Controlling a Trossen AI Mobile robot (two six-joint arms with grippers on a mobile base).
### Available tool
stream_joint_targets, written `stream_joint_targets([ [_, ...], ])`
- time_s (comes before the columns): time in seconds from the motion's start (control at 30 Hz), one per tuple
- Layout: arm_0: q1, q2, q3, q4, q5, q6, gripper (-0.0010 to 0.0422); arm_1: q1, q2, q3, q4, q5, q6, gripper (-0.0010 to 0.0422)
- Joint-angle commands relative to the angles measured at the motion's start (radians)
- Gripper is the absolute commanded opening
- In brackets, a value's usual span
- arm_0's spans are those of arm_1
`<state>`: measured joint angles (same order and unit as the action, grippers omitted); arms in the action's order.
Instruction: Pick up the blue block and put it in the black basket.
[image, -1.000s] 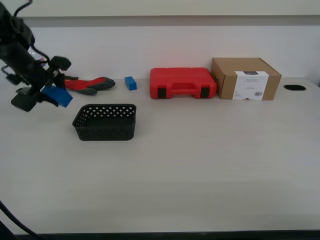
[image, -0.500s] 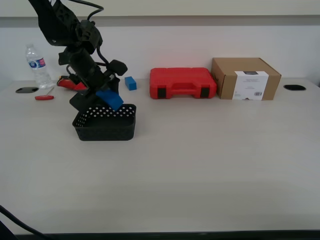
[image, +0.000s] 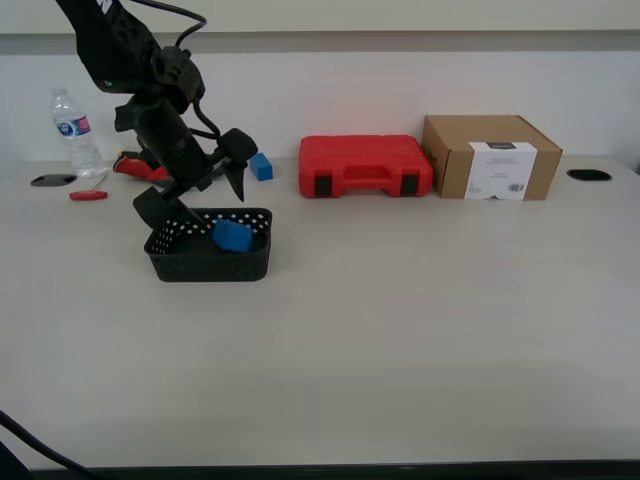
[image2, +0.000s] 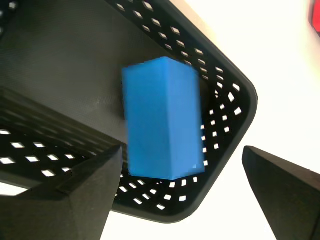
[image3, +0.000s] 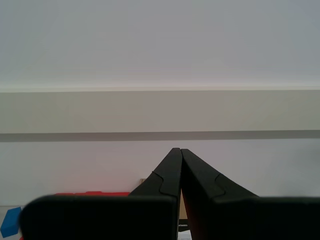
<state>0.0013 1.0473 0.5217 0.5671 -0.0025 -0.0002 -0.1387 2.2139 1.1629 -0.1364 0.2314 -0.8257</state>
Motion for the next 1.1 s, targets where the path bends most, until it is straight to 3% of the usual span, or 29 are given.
stream_joint_targets([
  [0.03, 0.000, 0.000, 0.001, 0.001, 0.000, 0.000, 0.0000, 0.002, 0.000, 0.000, -0.004, -0.014, -0.004, 0.0261],
  [0.23, 0.000, 0.000, 0.001, 0.001, 0.000, 0.000, 0.0000, 0.003, 0.000, 0.001, 0.031, 0.001, -0.002, 0.0013],
  [0.27, 0.000, 0.000, 0.001, 0.001, 0.000, 0.000, 0.0000, 0.002, 0.000, 0.001, 0.060, 0.002, -0.004, 0.0003],
  [1.1, 0.000, 0.000, 0.001, 0.001, 0.000, 0.000, 0.0000, 0.002, 0.000, 0.000, 0.073, -0.007, -0.004, 0.0000],
])
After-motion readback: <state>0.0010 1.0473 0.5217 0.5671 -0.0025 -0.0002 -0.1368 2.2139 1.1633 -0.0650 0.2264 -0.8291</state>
